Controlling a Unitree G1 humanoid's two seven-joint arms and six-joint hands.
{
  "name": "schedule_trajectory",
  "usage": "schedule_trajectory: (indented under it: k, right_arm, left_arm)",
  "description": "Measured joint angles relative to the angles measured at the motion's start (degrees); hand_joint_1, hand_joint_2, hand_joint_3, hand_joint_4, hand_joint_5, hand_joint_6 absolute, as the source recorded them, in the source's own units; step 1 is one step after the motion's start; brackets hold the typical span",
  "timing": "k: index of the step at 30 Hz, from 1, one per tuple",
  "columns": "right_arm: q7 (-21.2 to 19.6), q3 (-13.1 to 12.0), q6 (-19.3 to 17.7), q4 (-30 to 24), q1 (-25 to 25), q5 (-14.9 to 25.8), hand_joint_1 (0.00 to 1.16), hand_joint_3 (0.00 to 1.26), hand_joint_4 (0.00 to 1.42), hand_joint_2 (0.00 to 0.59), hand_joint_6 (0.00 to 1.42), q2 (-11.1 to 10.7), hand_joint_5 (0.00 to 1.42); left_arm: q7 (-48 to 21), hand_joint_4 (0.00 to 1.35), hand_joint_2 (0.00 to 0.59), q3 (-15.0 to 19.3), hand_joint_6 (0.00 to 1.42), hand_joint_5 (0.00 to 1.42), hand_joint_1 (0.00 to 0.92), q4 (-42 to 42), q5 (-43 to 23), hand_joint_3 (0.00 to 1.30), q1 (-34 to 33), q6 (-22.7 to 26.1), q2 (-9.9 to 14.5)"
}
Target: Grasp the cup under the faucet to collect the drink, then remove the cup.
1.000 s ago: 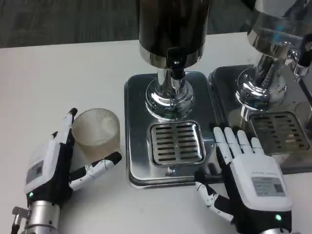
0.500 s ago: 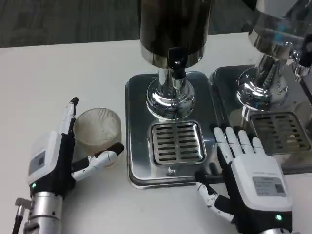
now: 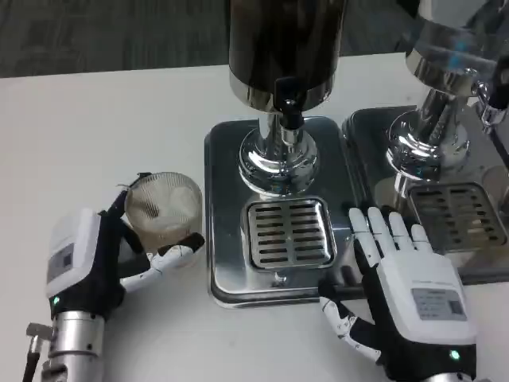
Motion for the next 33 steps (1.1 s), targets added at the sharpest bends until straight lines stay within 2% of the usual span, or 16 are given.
schedule_trajectory:
  k: [6, 19, 33]
  right_arm:
    - [0.0, -0.1, 0.0, 0.0, 0.0, 0.1, 0.38, 0.03, 0.00, 0.443, 0.03, 0.0, 0.00]
    - [0.0, -0.4, 0.0, 0.0, -0.1, 0.4, 0.37, 0.03, 0.00, 0.435, 0.04, -0.1, 0.00]
    - [0.0, -0.6, 0.0, 0.0, -0.2, 0.5, 0.37, 0.03, 0.00, 0.434, 0.05, -0.1, 0.00]
  left_arm:
    - [6.3, 0.68, 0.072, -1.4, 1.15, 0.95, 0.534, -0.1, 2.5, 0.46, 0.8, 0.1, 0.0]
    - [13.2, 0.70, 0.053, -2.4, 1.15, 0.94, 0.577, -0.6, 5.2, 0.50, 0.9, 1.0, 0.0]
    - [15.7, 0.68, 0.041, -2.8, 1.13, 0.92, 0.589, -3.5, 6.5, 0.51, 0.8, -0.1, 0.0]
